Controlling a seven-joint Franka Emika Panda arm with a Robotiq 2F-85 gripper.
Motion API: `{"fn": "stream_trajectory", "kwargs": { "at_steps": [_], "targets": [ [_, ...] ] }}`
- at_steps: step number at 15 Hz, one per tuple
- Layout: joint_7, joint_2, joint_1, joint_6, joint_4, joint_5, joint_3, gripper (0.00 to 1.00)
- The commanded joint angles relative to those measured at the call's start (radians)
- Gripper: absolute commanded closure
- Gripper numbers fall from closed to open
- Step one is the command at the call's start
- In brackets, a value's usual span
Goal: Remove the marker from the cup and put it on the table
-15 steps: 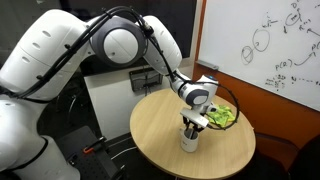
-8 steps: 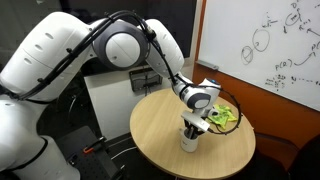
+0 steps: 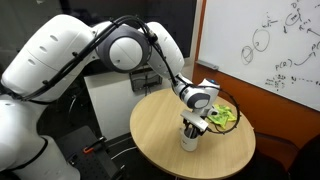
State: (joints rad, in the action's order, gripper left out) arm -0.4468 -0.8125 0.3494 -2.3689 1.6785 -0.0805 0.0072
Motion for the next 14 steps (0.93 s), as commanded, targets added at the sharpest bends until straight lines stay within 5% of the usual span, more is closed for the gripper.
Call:
{"fn": "stream_trajectory", "kwargs": {
  "at_steps": [1,5,7,14],
  "targets": [
    [0.03,-0.018,-0.007,-0.002,-0.027,-0.006,-0.003,0.5],
    [0.03,-0.032,-0.011,-0.001,-0.041,-0.002,-0.003,0.86],
    [0.032,-0.037,-0.013,-0.001,-0.046,0.0,-0.005,0.95],
    [0.015,0.034,-0.004,-0.005,0.018,-0.008,0.004,0.95]
  ]
}}
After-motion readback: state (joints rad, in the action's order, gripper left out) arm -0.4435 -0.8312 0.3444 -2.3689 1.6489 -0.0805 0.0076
